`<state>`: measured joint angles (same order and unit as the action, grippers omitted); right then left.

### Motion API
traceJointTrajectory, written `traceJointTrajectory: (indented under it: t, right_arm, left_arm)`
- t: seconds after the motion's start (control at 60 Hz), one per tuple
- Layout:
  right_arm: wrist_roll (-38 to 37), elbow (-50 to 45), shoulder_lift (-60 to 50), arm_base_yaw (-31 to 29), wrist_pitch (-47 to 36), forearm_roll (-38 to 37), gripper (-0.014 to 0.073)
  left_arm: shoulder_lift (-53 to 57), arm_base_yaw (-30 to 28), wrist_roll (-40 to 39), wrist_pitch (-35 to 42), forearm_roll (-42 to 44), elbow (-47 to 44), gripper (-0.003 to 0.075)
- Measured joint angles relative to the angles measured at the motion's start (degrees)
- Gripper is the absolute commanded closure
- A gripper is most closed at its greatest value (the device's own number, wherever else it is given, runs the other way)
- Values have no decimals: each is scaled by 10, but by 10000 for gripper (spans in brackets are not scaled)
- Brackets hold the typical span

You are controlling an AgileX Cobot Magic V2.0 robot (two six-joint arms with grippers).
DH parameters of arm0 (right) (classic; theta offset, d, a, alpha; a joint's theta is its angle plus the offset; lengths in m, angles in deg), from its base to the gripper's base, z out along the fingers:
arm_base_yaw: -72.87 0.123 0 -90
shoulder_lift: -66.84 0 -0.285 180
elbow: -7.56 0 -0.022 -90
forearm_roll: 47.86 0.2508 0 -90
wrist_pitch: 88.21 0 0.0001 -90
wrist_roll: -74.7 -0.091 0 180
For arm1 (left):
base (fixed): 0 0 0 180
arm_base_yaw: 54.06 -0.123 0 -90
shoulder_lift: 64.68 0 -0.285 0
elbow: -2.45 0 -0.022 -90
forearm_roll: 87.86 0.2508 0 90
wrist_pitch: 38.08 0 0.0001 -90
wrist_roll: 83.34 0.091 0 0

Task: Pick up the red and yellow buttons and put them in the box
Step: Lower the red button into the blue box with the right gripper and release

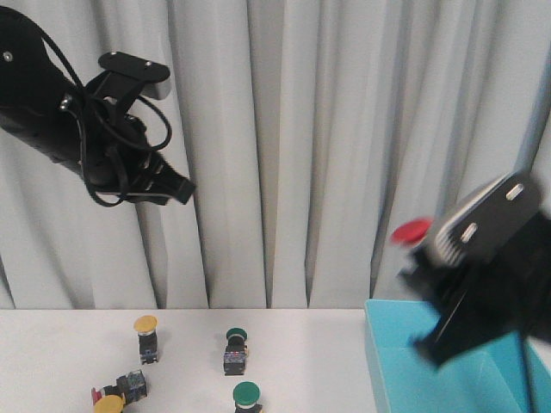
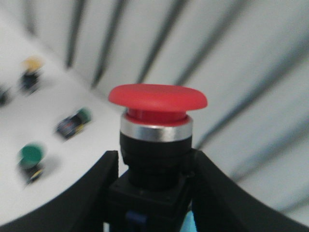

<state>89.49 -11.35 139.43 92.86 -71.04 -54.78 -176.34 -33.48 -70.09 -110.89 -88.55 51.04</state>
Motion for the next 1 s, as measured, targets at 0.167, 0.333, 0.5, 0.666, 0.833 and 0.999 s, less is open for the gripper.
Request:
traceJointTrajectory:
  t: [0.167,0.333,0.5,0.666,0.833,0.999]
  right_arm:
    - [-116,56,36,-143,-5,-2,596]
    - [-138,71,131,-227,57,-5,592]
    - [-138,71,244,-231,103,4,588]
    - [-128,71,329,-231,110,22,585]
    - [-97,71,390,-231,109,39,578]
    - [-71,72,436,-231,103,54,540]
  left_arm:
    - [1,-1,-11,0,32,-33,727]
    - [1,-1,-11,0,34,-61,727]
    - [1,-1,-12,1,37,-89,727]
    - [1,-1,-14,3,39,-142,726]
    - [1,-1,-14,6,47,-200,725]
    - [1,-1,-14,19,48,-225,725]
